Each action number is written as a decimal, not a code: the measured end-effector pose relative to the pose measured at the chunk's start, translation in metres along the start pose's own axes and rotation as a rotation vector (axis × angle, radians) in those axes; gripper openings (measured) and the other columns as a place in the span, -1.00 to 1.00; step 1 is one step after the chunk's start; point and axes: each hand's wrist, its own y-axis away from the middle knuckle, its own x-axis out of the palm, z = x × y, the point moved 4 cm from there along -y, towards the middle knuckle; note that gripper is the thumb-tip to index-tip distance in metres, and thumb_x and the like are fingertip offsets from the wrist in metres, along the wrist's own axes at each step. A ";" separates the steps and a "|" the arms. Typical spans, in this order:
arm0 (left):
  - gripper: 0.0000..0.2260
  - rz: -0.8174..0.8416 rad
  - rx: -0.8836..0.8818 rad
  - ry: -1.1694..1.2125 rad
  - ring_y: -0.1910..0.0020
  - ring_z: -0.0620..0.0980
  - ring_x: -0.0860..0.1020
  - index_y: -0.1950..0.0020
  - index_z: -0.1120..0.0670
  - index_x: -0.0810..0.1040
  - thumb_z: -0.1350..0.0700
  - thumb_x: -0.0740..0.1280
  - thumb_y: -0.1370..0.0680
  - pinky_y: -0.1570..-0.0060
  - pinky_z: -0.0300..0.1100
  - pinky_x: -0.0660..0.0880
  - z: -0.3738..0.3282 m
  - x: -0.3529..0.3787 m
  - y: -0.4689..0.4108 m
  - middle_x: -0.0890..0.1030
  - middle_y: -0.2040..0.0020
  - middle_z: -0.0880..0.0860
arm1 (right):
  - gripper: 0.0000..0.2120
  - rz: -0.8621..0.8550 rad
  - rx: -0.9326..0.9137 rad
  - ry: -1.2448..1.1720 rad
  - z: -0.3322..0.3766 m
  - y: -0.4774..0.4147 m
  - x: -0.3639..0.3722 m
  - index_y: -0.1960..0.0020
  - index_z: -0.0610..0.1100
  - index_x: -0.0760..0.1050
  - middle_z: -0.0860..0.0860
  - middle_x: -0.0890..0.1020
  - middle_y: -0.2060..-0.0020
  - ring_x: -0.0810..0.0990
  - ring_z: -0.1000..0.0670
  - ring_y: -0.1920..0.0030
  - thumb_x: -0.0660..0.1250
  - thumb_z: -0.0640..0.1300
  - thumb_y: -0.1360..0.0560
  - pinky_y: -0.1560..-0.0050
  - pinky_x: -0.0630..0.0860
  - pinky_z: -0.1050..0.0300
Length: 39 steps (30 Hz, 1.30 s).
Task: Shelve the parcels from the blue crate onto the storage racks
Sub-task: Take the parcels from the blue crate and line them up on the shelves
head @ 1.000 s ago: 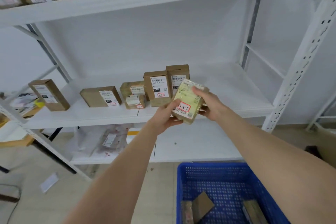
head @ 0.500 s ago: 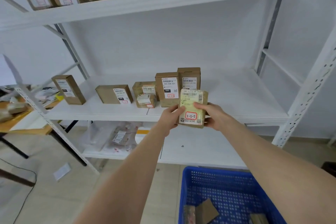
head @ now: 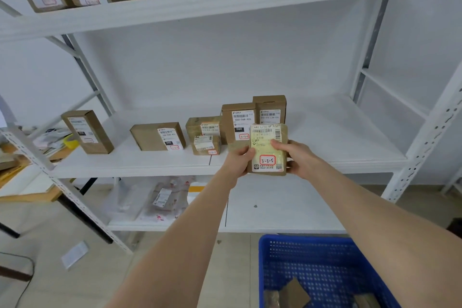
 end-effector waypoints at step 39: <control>-0.72 0.118 -0.002 -0.088 -0.10 0.07 0.61 -0.28 0.11 0.53 0.23 0.27 -0.58 -0.06 -0.12 0.56 -0.012 -0.132 -0.074 0.65 -0.12 0.10 | -0.53 -0.096 -0.026 -0.101 -0.008 -0.059 0.110 -0.31 -0.05 0.45 -0.03 0.67 -0.03 0.64 -0.08 -0.02 0.46 -0.15 -0.43 -0.06 0.56 -0.05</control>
